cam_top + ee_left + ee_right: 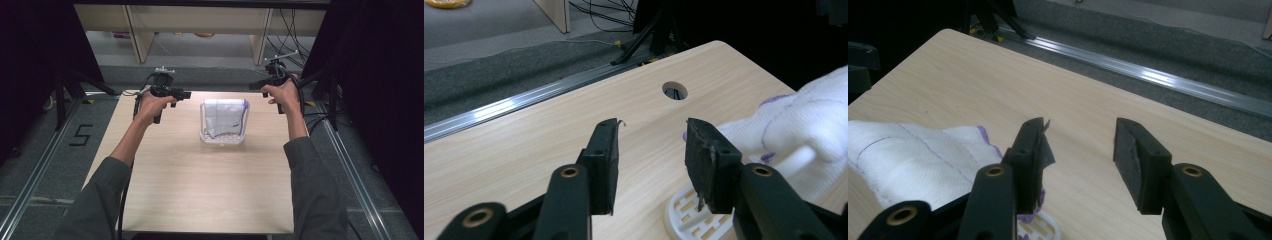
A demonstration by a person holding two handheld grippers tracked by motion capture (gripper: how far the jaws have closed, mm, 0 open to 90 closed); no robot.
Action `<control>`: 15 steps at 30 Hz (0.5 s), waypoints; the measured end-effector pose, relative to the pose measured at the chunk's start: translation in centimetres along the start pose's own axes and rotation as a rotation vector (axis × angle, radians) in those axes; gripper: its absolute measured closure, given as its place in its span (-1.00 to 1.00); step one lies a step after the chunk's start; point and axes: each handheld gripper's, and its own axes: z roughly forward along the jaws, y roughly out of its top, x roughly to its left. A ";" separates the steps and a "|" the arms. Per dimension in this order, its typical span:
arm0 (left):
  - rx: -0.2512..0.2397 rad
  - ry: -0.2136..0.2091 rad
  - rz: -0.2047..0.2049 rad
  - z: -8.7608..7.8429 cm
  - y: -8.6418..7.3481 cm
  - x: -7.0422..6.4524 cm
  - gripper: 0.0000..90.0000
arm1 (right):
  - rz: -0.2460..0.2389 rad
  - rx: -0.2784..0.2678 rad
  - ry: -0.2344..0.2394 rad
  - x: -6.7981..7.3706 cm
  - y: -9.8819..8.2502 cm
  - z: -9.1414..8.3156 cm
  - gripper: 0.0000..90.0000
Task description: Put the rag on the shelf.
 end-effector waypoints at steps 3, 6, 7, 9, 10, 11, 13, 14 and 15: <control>-0.007 -0.005 0.002 -1.0 -0.4 -0.2 0.15 | -0.032 -0.037 0.007 0.0 -0.2 -0.6 0.25; -0.027 -0.013 0.005 -2.2 -1.2 -0.5 0.09 | -0.038 -0.039 0.009 0.1 -0.7 -1.4 0.25; -0.038 -0.018 0.001 -2.5 -1.4 -0.6 0.07 | -0.047 -0.036 0.010 0.1 -0.8 -1.7 0.25; -0.043 -0.027 -0.002 -3.0 -2.0 -0.6 0.03 | -0.061 -0.047 -0.002 0.1 -1.3 -2.1 0.23; -0.043 -0.032 -0.002 -3.2 -2.3 -0.6 0.02 | -0.070 -0.050 0.004 0.1 -1.5 -2.3 0.23; -0.038 -0.030 -0.001 -3.5 -2.7 -0.6 0.00 | -0.068 -0.034 -0.001 0.1 -1.6 -2.6 0.23; -0.039 -0.036 -0.009 -3.8 -3.3 -0.7 -0.04 | -0.060 -0.044 0.003 0.3 -2.0 -3.1 0.22; -0.045 -0.042 -0.008 -4.0 -3.6 -0.8 -0.04 | -0.070 -0.063 0.001 0.2 -2.2 -3.1 0.22; -0.041 -0.047 -0.006 -4.1 -4.0 -0.9 -0.04 | -0.083 -0.050 -0.001 0.2 -2.3 -3.4 0.21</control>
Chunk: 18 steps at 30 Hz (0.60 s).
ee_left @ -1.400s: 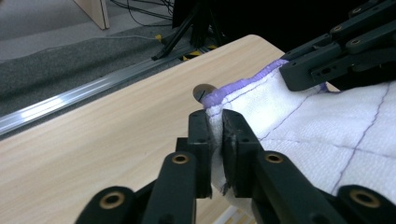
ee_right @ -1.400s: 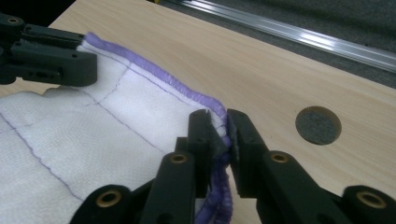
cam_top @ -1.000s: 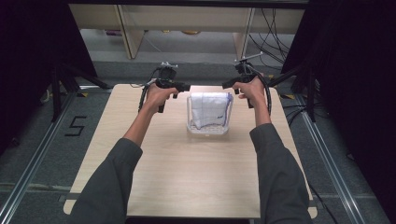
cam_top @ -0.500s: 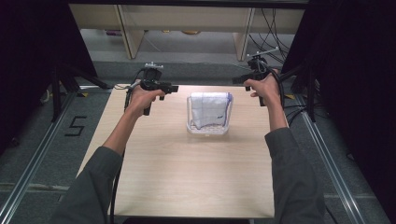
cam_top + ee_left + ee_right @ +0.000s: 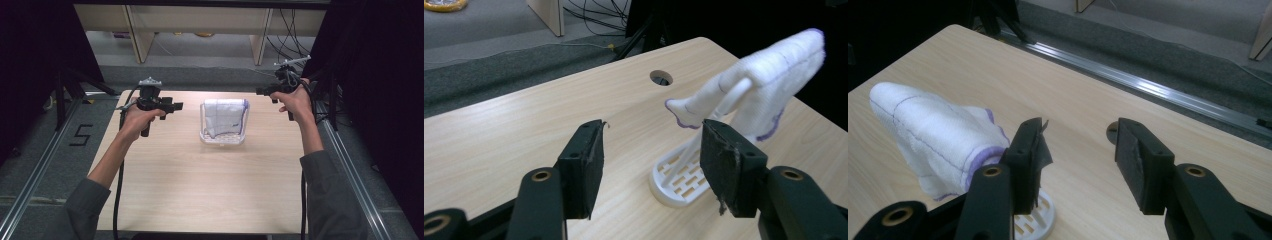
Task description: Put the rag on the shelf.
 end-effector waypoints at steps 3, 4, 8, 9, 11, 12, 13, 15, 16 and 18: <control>-0.003 -0.009 0.001 -0.5 -1.1 -0.4 -0.04 | -0.012 -0.009 -0.005 0.1 -0.5 -0.6 0.21; -0.006 -0.013 -0.005 -0.7 -1.5 -0.5 -0.05 | -0.018 -0.020 0.006 0.2 -0.7 -0.8 0.21; -0.010 -0.038 0.008 -1.5 -3.0 -1.1 -0.08 | -0.034 -0.036 0.003 0.6 -1.6 -1.4 0.21; -0.014 -0.040 0.011 -1.6 -3.3 -1.3 -0.09 | -0.039 -0.034 0.003 0.7 -1.9 -1.5 0.20; -0.013 -0.055 0.011 -1.9 -3.9 -1.7 -0.11 | -0.055 -0.043 0.008 0.9 -2.4 -1.7 0.19; -0.009 -0.062 0.011 -2.0 -4.2 -1.9 -0.13 | -0.043 -0.039 0.004 1.1 -2.7 -1.8 0.18; -0.011 -0.068 0.014 -2.1 -4.5 -2.1 -0.14 | -0.048 -0.034 0.007 1.2 -2.9 -1.9 0.18; -0.005 -0.072 0.018 -2.3 -5.2 -2.5 -0.15 | -0.061 -0.038 0.013 1.5 -3.5 -2.1 0.17; -0.008 -0.070 0.026 -2.3 -5.5 -2.6 -0.16 | -0.067 -0.048 0.013 1.6 -3.8 -2.1 0.17; -0.001 -0.058 0.032 -2.5 -6.2 -3.0 -0.16 | -0.071 -0.062 0.017 1.8 -4.5 -2.1 0.17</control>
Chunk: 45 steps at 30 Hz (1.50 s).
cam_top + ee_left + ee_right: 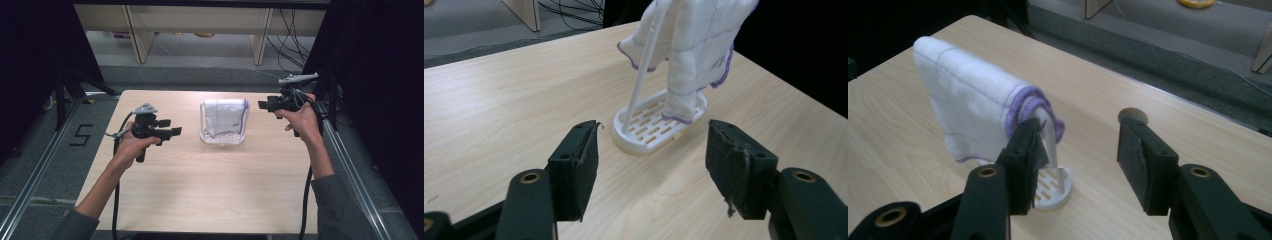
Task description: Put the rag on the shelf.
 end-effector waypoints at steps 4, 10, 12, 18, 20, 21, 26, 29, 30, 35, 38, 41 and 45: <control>-0.019 0.005 0.010 -0.5 -0.7 -0.6 -0.17 | 0.012 0.020 0.011 0.6 -1.2 0.0 0.17; 0.001 -0.007 0.029 -0.8 -2.1 -1.5 -0.21 | 0.026 0.004 0.032 1.1 -2.8 -0.1 0.14; 0.006 -0.008 0.032 -0.8 -2.6 -1.7 -0.21 | 0.035 0.005 0.026 1.3 -3.3 -0.4 0.12; 0.017 -0.001 0.039 -1.1 -3.0 -2.0 -0.24 | 0.026 -0.020 0.042 1.6 -4.8 -0.6 0.11; 0.013 0.005 0.045 -1.1 -3.2 -2.1 -0.24 | 0.030 -0.016 0.044 1.8 -5.3 -0.6 0.10; 0.014 0.005 0.042 -1.1 -3.2 -2.2 -0.25 | 0.032 -0.010 0.048 1.9 -5.5 -0.7 0.09; 0.021 0.006 0.046 -1.1 -3.6 -2.6 -0.27 | 0.051 -0.021 0.064 2.3 -6.5 -0.6 0.03; 0.029 0.001 0.057 -0.9 -4.1 -2.9 -0.28 | 0.058 -0.025 0.071 2.6 -7.1 -0.7 0.02; 0.034 -0.006 0.057 -0.8 -4.2 -3.0 -0.28 | 0.051 -0.043 0.068 2.6 -7.3 -0.6 0.02; 0.043 -0.010 0.066 -0.8 -4.8 -3.5 -0.29 | 0.039 -0.020 0.087 2.8 -8.4 -0.2 0.00; 0.047 -0.009 0.069 -0.7 -5.2 -3.7 -0.30 | 0.075 -0.005 0.093 3.0 -8.7 -0.3 0.00; 0.055 -0.022 0.069 -0.6 -5.4 -3.8 -0.30 | 0.070 -0.009 0.100 3.1 -9.0 -0.4 0.00; 0.062 -0.017 0.071 -0.5 -5.8 -4.0 -0.31 | 0.054 -0.007 0.099 3.4 -9.6 -0.1 -0.03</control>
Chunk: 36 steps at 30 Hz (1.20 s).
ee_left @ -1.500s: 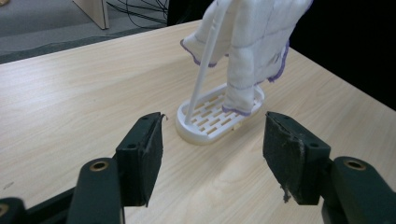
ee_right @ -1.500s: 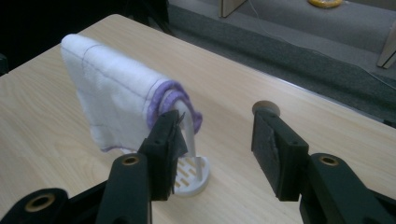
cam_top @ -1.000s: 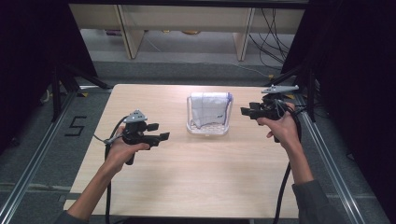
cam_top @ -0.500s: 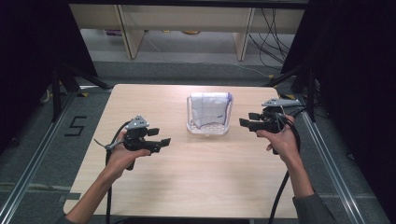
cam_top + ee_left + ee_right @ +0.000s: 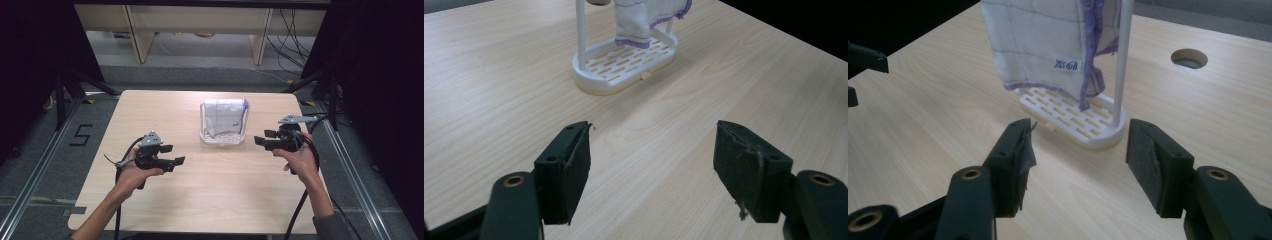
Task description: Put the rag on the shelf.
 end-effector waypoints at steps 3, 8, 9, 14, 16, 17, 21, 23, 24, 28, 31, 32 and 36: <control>0.010 -0.004 0.007 0.2 -0.3 -0.1 -0.32 | 0.014 0.023 0.011 0.5 -0.5 0.3 -0.04; 0.024 -0.018 0.019 0.2 -0.6 -0.4 -0.34 | -0.027 0.025 0.013 0.7 -0.6 0.7 -0.08; 0.022 -0.019 0.017 0.2 -0.7 -0.5 -0.34 | -0.008 0.022 0.025 0.9 -0.7 0.7 -0.09; 0.026 -0.015 0.031 0.1 -1.0 -0.9 -0.37 | -0.012 0.020 0.036 1.4 -0.8 0.6 -0.17; 0.027 -0.023 0.035 0.1 -1.2 -1.0 -0.39 | -0.009 0.016 0.046 1.6 -0.9 0.7 -0.20; 0.025 -0.018 0.032 0.1 -1.3 -1.1 -0.39 | -0.010 0.024 0.044 1.7 -0.9 0.7 -0.21; 0.032 -0.016 0.041 -0.1 -1.8 -1.3 -0.42 | -0.004 0.027 0.062 2.2 -0.9 0.7 -0.25; 0.034 -0.018 0.043 -0.3 -2.1 -1.4 -0.42 | -0.034 0.020 0.044 2.1 -0.9 0.7 -0.25; 0.024 -0.012 0.038 -0.3 -2.2 -1.5 -0.42 | -0.034 0.009 0.036 2.3 -1.0 0.7 -0.26; 0.027 -0.026 0.041 -0.7 -2.8 -1.5 -0.42 | -0.044 0.017 0.048 2.7 -1.1 0.7 -0.27; 0.032 -0.014 0.042 -0.9 -3.3 -1.6 -0.42 | -0.037 0.030 0.054 3.0 -1.3 0.9 -0.27; 0.032 -0.022 0.040 -0.9 -3.4 -1.6 -0.42 | -0.030 0.032 0.055 3.2 -1.5 1.0 -0.28; 0.033 -0.026 0.037 -0.9 -3.9 -1.7 -0.42 | -0.040 0.044 0.057 3.6 -2.2 1.5 -0.28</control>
